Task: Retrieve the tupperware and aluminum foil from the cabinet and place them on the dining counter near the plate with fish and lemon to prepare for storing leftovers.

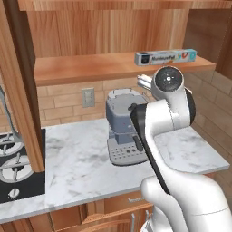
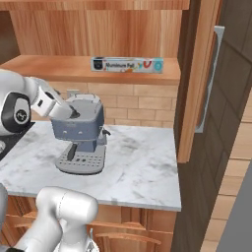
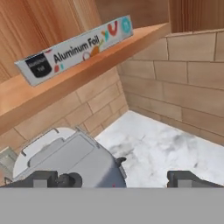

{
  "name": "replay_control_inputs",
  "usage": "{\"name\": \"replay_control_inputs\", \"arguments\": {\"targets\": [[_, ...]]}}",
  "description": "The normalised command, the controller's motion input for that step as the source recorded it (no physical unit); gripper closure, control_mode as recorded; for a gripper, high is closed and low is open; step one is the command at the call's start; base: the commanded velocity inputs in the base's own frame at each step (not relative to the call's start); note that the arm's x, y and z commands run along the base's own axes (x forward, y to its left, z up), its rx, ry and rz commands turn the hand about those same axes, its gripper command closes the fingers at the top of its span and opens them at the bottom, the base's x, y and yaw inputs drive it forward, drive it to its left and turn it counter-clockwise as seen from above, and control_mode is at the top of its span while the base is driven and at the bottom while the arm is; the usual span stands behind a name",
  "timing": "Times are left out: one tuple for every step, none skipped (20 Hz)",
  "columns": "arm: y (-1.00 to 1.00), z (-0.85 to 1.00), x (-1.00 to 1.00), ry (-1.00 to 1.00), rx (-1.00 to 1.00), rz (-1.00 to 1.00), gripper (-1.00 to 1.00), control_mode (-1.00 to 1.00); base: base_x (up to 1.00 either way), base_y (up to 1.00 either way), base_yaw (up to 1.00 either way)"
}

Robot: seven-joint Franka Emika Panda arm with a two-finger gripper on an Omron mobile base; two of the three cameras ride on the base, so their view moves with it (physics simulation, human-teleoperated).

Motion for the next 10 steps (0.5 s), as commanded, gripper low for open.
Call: {"name": "replay_control_inputs", "arguments": {"targets": [[-0.4,0.0,0.49,0.0,-0.17,0.0,-1.0,-1.0,0.0,0.0,0.0],[-0.38,0.0,0.49,0.0,-0.17,0.0,-1.0,-1.0,0.0,0.0,0.0],[-0.36,0.0,0.47,0.0,-0.18,0.0,-1.0,-1.0,0.0,0.0,0.0],[-0.33,0.04,0.46,0.0,-0.19,0.0,-1.0,-1.0,0.0,0.0,0.0],[-0.23,0.23,0.46,-0.01,-0.21,0.0,-1.0,-1.0,0.0,0.0,0.0],[-0.11,0.34,0.47,0.0,-0.22,0.0,-1.0,-1.0,0.0,0.0,0.0],[-0.01,0.44,0.45,0.0,-0.23,0.0,-1.0,-1.0,0.0,0.0,0.0],[0.0,0.44,0.42,0.0,-0.2,0.0,-1.0,-1.0,0.0,0.0,0.0],[0.0,0.47,0.37,0.0,-0.17,0.0,-1.0,-1.0,0.0,0.0,0.0],[0.0,0.61,0.35,0.0,-0.09,0.0,-1.0,-1.0,0.0,0.0,0.0]]}}
